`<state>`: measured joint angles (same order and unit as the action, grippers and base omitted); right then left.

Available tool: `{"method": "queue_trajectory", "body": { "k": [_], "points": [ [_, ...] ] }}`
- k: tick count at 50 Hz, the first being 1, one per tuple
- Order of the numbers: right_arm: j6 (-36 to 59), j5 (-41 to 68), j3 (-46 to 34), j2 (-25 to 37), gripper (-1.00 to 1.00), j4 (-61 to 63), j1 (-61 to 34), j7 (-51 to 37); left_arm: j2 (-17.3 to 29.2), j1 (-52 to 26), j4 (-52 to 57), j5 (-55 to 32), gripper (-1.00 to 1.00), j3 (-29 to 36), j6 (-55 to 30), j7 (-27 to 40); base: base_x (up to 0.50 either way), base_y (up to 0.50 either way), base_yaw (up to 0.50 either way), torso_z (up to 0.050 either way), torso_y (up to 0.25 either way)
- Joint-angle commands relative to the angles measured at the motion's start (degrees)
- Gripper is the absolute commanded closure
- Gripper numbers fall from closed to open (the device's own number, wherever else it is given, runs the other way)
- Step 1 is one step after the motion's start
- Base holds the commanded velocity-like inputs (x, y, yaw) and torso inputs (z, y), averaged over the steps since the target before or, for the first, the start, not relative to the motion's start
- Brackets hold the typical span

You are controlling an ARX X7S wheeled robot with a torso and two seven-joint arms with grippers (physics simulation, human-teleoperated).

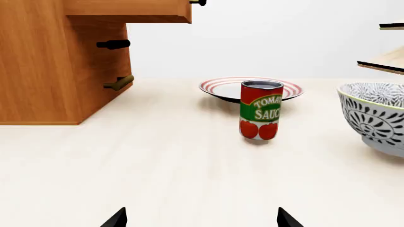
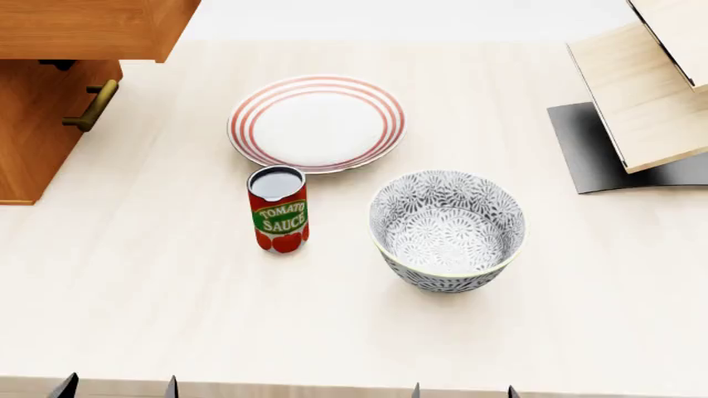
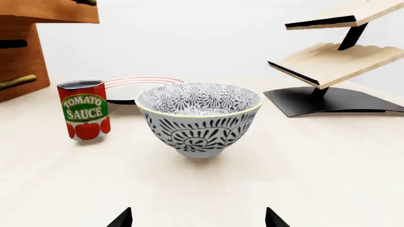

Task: Close the top drawer of the cabinet.

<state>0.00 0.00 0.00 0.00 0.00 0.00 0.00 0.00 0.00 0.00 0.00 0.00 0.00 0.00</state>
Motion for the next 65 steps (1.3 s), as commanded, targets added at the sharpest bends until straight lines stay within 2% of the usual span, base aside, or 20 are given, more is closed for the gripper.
{"method": "queue_trajectory", "body": {
  "k": [1, 3, 4, 7, 9, 11, 13, 14, 17, 19, 20, 22, 29, 33, 36, 47, 56, 65],
  "points": [
    [0.0, 0.0, -0.7, 0.5, -1.00, 0.0, 0.0, -0.7, 0.6, 0.0, 0.0, 0.0, -1.00, 0.6, 0.0, 0.6, 0.00, 0.00, 0.00, 0.000, 0.000],
    [0.7, -1.4, -0.6, 0.9, -1.00, -1.5, -1.8, -3.5, 0.4, -3.3, -3.5, 3.7, -1.00, 1.5, -3.4, 7.3, 0.00, 0.00, 0.00, 0.000, 0.000],
    [2.0, -2.9, -1.0, 1.4, -1.00, -2.9, -3.2, -4.9, 0.7, -4.9, -5.6, 2.6, -1.00, 1.5, -3.2, 7.8, 0.00, 0.00, 0.00, 0.000, 0.000],
    [9.0, -1.1, -0.7, 2.2, -1.00, -5.3, -7.5, -4.4, 1.6, -10.3, -10.2, 0.0, -1.00, 2.2, -10.4, 6.1, 0.00, 0.00, 0.00, 0.000, 0.000],
    [16.5, 1.1, 0.4, 2.3, -1.00, -2.7, -9.6, -3.9, 1.9, -11.0, -4.0, -1.9, -1.00, 2.7, -20.2, 4.7, 0.00, 0.00, 0.00, 0.000, 0.000],
    [16.7, 2.6, 2.1, 1.7, -1.00, 11.1, -5.0, -5.8, 3.7, -3.7, 13.2, -6.1, -1.00, 2.9, -23.0, 0.7, 0.00, 0.00, 0.00, 0.000, 0.000],
    [14.8, 0.9, 1.2, 2.0, -1.00, 20.2, -0.4, -7.6, 3.8, 0.4, 24.9, -7.8, -1.00, 1.5, -21.2, 1.1, 0.00, 0.00, 0.00, 0.000, 0.000],
    [14.2, 1.9, 0.4, 2.4, -1.00, 26.0, 3.3, -6.5, 4.7, 2.9, 28.5, -5.1, -1.00, 3.0, -19.4, 1.8, 0.00, 0.00, 0.00, 0.000, 0.000],
    [12.4, -1.0, -1.9, 3.0, -1.00, 26.7, 5.6, -7.9, 5.3, 5.5, 27.7, -3.0, -1.00, 4.8, -13.7, 2.2, 0.00, 0.00, 0.00, 0.000, 0.000],
    [11.5, -1.7, -2.7, 3.2, -1.00, 25.6, 5.6, -8.6, 4.0, 7.9, 23.6, 0.5, -1.00, 5.0, 0.6, 5.6, 0.00, 0.00, 0.00, 0.000, 0.000],
    [12.1, -1.5, -2.7, 3.2, -1.00, 25.8, 5.1, -8.7, 3.9, 7.9, 22.9, 1.4, -1.00, 5.4, 1.8, 6.3, 0.00, 0.00, 0.00, 0.000, 0.000],
    [11.2, -3.1, -2.9, 3.3, -1.00, 26.3, 4.7, -10.4, 4.7, 6.6, 27.1, 0.6, -1.00, 6.9, -4.2, 4.3, 0.00, 0.00, 0.00, 0.000, 0.000],
    [12.7, -6.4, -5.5, 4.2, -1.00, 29.2, 4.9, -12.1, 3.6, 1.6, 31.0, -0.8, -1.00, 9.5, -13.0, 4.8, 0.00, 0.00, 0.00, 0.000, 0.000],
    [11.7, -4.8, -5.7, 4.7, -1.00, 30.3, 5.6, -11.7, 4.0, 2.0, 31.4, 2.9, -1.00, 12.8, -9.8, 6.3, 0.00, 0.00, 0.00, 0.000, 0.000],
    [11.2, -2.8, -6.0, 5.4, -1.00, 30.4, 5.9, -10.3, 5.4, 2.6, 29.5, 10.2, -1.00, 16.7, -5.9, 8.6, 0.50, 0.04, 0.00, 0.000, 0.000],
    [9.7, -4.3, -8.4, 6.8, -1.00, 28.7, 5.7, -11.1, 5.8, 0.9, 29.2, 12.9, -1.00, 20.6, -7.0, 8.5, 0.50, 0.04, 0.00, 0.000, 0.000],
    [9.1, -4.0, -8.8, 7.5, -1.00, 27.7, 5.5, -11.9, 7.7, 0.2, 27.3, 16.5, -1.00, 24.6, -4.3, 9.0, 0.50, 0.04, 0.00, 0.000, 0.000],
    [9.5, -2.9, -8.4, 8.1, -1.00, 29.1, 5.5, -12.4, 8.6, -0.6, 29.2, 17.1, -1.00, 25.7, -4.8, 8.5, 0.50, 0.04, 0.00, 0.000, 0.000]
  ]
}}
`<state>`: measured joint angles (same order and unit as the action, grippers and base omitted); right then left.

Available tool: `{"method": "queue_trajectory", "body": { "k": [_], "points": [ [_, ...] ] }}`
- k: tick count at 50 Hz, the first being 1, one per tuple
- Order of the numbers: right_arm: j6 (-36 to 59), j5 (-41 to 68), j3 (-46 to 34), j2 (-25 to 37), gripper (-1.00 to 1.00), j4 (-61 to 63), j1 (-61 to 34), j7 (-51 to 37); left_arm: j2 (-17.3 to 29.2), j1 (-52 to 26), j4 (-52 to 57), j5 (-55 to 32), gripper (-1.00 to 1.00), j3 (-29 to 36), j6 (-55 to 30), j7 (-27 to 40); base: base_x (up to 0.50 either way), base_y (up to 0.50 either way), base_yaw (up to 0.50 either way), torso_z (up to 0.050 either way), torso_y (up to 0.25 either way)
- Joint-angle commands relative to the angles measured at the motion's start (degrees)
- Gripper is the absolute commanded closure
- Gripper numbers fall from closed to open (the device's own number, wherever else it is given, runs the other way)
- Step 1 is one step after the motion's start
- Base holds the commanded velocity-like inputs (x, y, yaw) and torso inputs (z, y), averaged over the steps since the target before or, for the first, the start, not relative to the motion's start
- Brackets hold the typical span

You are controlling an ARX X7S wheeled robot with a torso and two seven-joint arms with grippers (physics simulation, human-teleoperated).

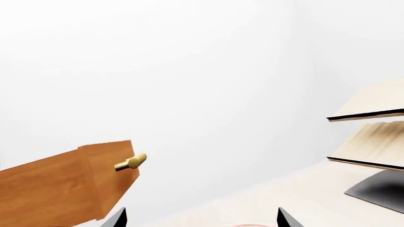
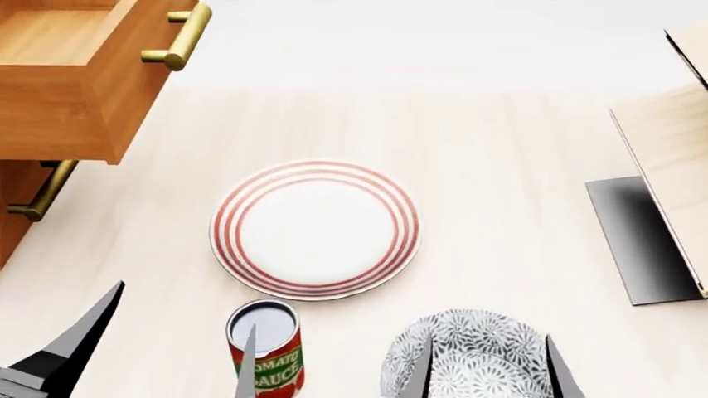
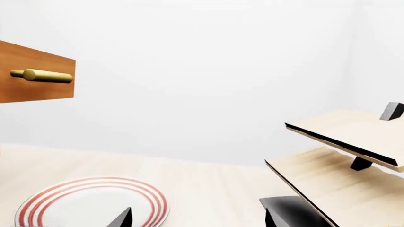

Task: Close the top drawer of the cabinet.

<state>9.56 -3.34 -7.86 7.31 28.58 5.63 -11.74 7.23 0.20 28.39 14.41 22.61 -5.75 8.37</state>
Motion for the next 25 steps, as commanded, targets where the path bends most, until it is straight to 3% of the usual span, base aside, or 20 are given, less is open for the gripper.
{"method": "queue_trajectory", "body": {
  "k": [1, 14, 18, 25],
  "points": [
    [-0.1, 0.4, -0.6, 0.8, -1.00, 0.5, -0.2, -0.7, 1.5, -0.8, 1.0, 3.1, -1.00, 3.5, 1.1, 0.1, 0.50, 0.04, 0.00, 0.000, 0.000],
    [-0.4, 0.1, -1.9, 1.8, -1.00, -0.5, -0.5, -1.2, 1.0, -2.1, 6.8, 5.1, -1.00, 5.3, -0.8, -0.2, 0.50, 0.04, 0.00, 0.000, 0.000],
    [-1.2, -0.5, -2.6, 1.9, -1.00, -1.2, -0.4, -1.5, 2.7, -2.6, 4.2, 1.7, -1.00, 4.6, 5.8, 0.9, 0.50, 0.02, 0.00, 0.000, 0.004],
    [-3.8, 1.2, -2.6, 2.3, -1.00, -1.9, 0.0, -1.4, 2.7, -4.0, 5.0, -2.1, -1.00, 3.6, 3.9, -0.5, 0.43, 0.02, 0.00, 0.000, 0.000]
  ]
}}
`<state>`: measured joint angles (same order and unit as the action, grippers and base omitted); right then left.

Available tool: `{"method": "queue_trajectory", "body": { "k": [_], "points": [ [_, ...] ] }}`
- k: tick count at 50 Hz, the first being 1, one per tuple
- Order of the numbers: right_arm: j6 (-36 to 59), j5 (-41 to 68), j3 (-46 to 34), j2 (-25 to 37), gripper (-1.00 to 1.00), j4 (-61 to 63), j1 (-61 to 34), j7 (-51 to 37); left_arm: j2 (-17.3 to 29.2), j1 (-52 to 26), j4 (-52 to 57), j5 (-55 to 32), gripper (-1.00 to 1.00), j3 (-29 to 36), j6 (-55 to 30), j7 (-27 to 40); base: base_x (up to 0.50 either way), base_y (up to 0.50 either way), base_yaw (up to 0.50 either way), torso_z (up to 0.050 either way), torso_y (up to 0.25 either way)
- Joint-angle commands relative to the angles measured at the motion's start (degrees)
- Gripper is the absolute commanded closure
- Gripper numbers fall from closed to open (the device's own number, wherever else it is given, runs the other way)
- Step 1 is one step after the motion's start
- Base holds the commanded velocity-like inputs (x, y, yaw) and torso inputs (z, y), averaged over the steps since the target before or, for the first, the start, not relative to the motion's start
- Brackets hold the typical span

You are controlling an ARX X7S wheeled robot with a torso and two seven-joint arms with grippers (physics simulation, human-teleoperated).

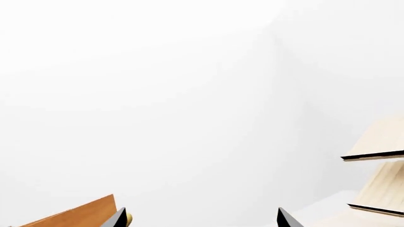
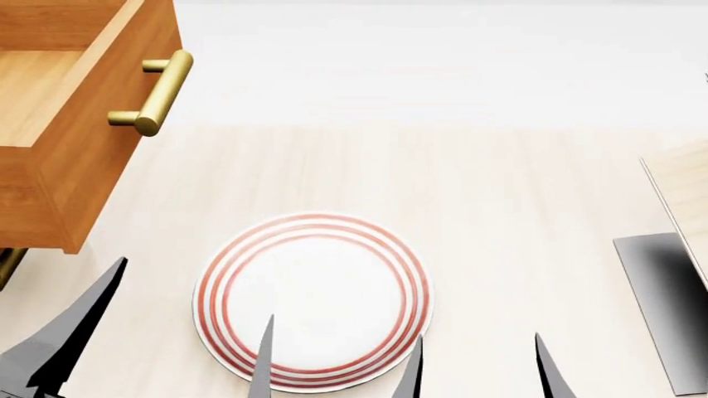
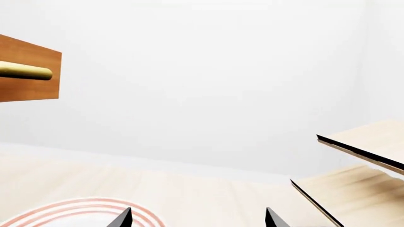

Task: Close the top drawer of the cabinet.

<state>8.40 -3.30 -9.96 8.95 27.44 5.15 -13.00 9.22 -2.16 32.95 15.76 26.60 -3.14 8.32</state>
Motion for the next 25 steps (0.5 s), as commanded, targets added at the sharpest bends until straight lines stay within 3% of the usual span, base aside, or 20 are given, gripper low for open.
{"method": "queue_trajectory", "body": {
  "k": [1, 25],
  "points": [
    [-2.4, 1.1, -0.5, 0.7, -1.00, -0.6, 0.6, -0.2, 0.7, -1.9, 0.5, -3.9, -1.00, -0.3, 0.8, -0.8, 0.00, 0.00, 0.00, 0.000, 0.000],
    [-4.3, 2.5, -0.9, 1.8, -1.00, -2.3, 0.7, -1.1, -2.0, -11.7, -5.5, -6.7, -1.00, -1.7, -4.9, -0.9, 0.00, 0.00, 0.00, 0.000, 0.000]
  ]
}}
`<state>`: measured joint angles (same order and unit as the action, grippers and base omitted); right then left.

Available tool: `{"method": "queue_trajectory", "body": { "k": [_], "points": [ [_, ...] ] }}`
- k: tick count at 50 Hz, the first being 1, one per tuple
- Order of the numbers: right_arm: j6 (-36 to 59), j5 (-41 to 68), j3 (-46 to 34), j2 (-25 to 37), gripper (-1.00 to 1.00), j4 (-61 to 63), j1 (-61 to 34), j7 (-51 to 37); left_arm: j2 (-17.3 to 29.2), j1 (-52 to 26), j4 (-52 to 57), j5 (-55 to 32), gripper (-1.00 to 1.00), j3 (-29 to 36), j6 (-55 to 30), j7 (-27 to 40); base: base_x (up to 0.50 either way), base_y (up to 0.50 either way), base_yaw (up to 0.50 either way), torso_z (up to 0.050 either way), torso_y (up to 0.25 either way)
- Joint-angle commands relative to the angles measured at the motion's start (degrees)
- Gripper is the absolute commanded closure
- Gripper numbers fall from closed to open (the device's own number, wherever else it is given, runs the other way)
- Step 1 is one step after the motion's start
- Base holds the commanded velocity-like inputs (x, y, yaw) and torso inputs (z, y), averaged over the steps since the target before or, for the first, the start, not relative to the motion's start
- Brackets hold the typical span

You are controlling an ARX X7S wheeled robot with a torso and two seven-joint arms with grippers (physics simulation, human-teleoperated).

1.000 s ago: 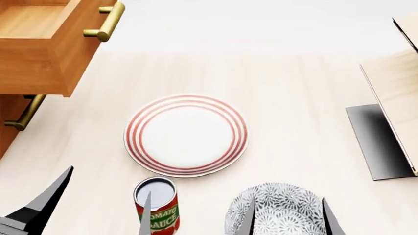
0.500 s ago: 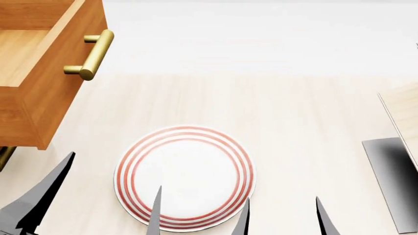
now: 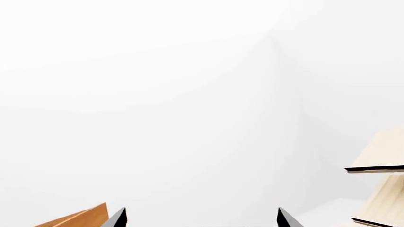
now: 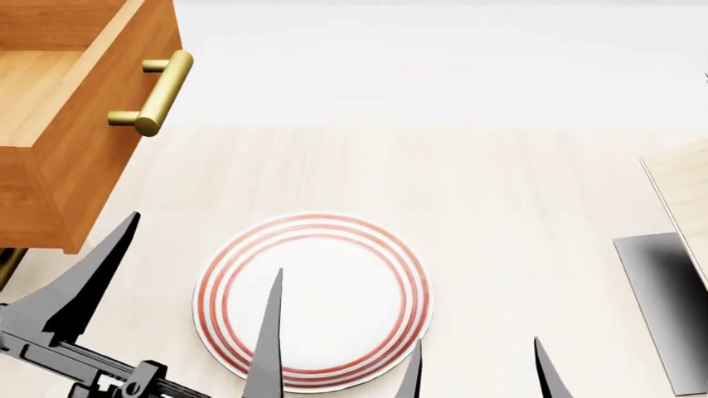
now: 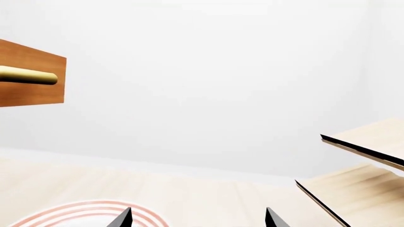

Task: Close the top drawer of the cabinet.

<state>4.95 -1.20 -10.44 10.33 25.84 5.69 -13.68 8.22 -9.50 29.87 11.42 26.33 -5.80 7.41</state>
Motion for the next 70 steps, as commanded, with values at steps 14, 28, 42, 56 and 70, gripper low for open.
{"method": "queue_trajectory", "body": {
  "k": [14, 28, 42, 56, 70],
  "points": [
    [-2.4, 0.7, -1.2, 0.8, -1.00, -2.3, 0.2, -0.8, -3.6, -14.0, -3.5, -20.1, -1.00, -11.3, -15.9, -3.8, 0.00, 0.00, 0.00, 0.000, 0.000],
    [-3.1, 2.3, -0.7, 1.7, -1.00, -2.1, 0.8, -1.0, -3.5, -19.2, -6.8, -29.4, -1.00, -17.4, -22.0, -3.9, 0.00, 0.00, 0.00, 0.000, 0.000],
    [-3.8, 3.1, -0.6, 2.2, -1.00, -2.0, 1.0, -1.4, -3.7, -21.5, -19.9, -28.4, -1.00, -18.5, -16.6, -2.6, 0.00, 0.00, 0.00, 0.000, 0.000],
    [-4.5, 4.0, -0.8, 2.4, -1.00, -3.4, 0.7, -1.7, -2.5, -22.9, -30.0, -27.1, -1.00, -20.1, -9.7, -1.1, 0.00, 0.00, 0.00, 0.000, 0.000],
    [-5.4, 4.7, -0.9, 2.8, -1.00, -4.2, 0.9, -2.0, -1.0, -22.0, -29.5, -28.0, -1.00, -23.0, -8.0, 1.6, 0.00, 0.00, 0.00, 0.000, 0.000]
  ]
}}
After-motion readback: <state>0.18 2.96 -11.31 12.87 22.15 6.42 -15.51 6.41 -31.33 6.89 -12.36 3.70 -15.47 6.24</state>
